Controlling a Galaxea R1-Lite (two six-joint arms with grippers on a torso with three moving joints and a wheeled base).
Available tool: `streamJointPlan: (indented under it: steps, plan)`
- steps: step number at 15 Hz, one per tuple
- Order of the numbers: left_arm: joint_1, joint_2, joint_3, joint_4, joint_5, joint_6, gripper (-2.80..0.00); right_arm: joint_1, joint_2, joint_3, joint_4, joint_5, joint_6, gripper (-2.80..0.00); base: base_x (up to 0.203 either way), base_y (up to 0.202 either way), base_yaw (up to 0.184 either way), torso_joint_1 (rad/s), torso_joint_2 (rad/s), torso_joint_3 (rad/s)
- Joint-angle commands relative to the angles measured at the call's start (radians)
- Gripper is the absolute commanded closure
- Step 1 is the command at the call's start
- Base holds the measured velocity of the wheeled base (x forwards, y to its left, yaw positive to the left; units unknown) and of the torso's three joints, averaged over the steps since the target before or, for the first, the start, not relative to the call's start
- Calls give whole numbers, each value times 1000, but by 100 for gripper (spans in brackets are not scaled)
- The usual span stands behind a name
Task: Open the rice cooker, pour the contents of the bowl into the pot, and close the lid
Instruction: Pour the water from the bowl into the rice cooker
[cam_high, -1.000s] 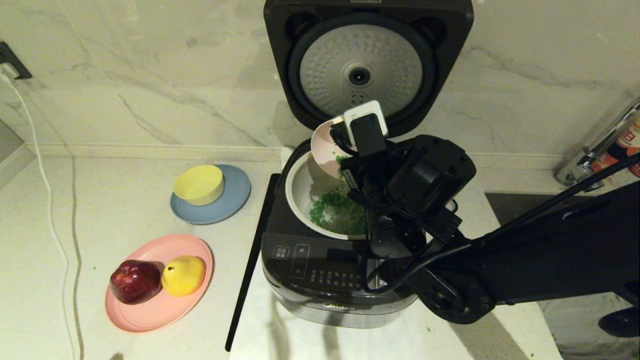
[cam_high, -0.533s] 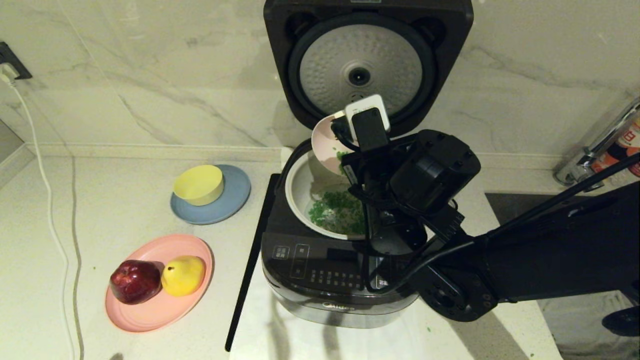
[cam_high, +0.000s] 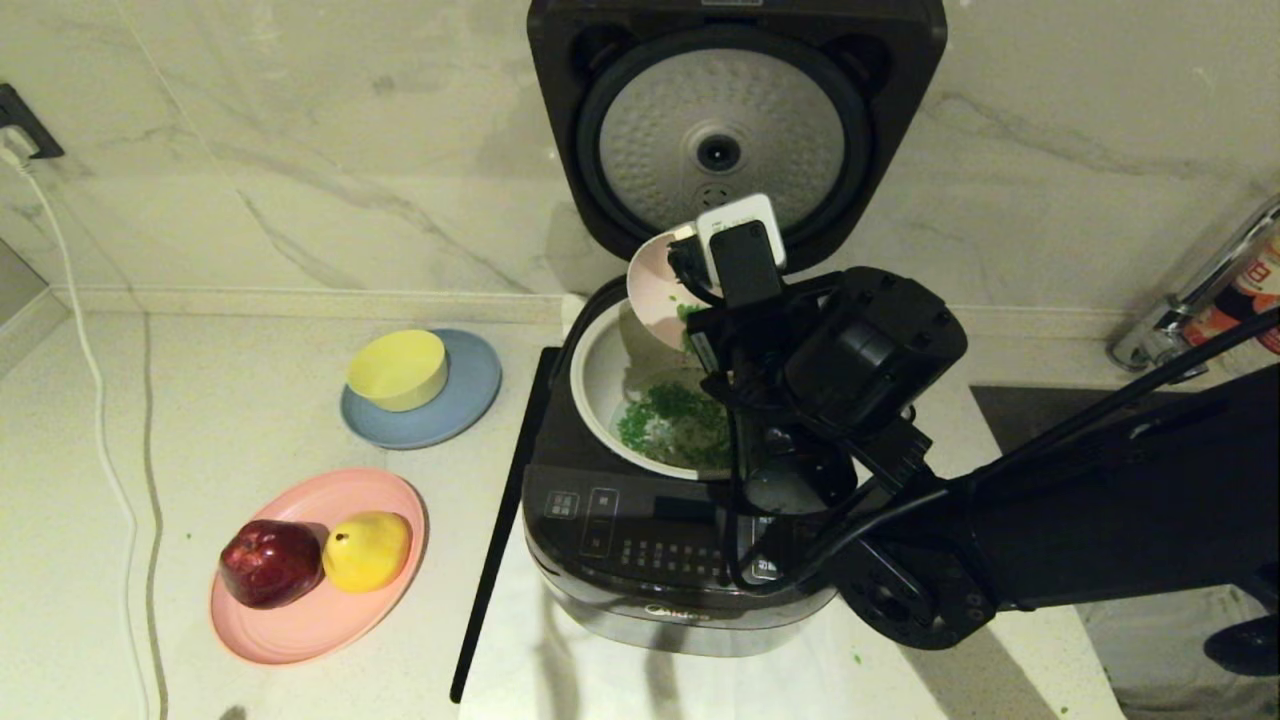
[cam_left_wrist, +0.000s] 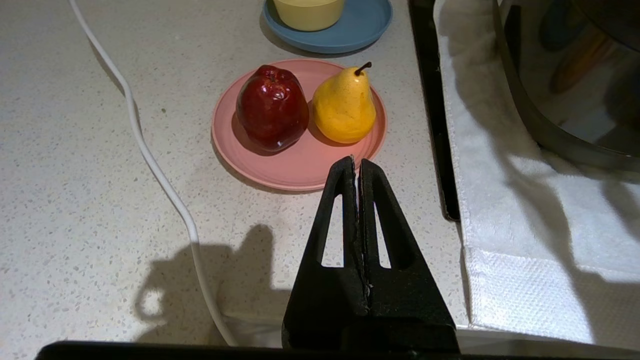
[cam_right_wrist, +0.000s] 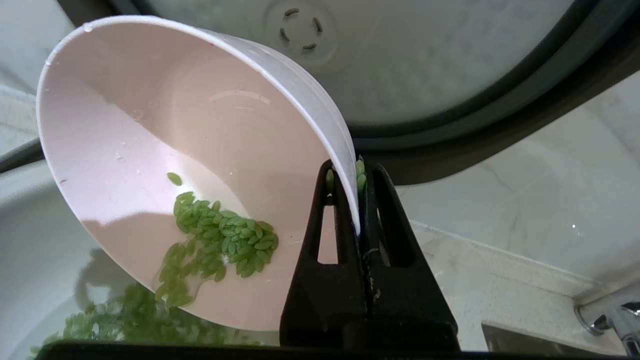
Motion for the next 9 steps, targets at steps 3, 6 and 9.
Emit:
streamJointPlan:
  steps: [3, 6, 9]
  plan:
    - [0, -1, 8, 0, 0, 0, 0, 6, 10, 0, -76, -3, -8, 0, 0, 0, 0, 0, 0, 0]
    - [0, -1, 8, 0, 0, 0, 0, 15, 32, 5, -136, 0, -12, 0, 0, 0, 0, 0, 0, 0]
    - [0, -1, 8, 0, 0, 0, 0, 17, 55, 20, -194, 13, -11, 0, 0, 0, 0, 0, 0, 0]
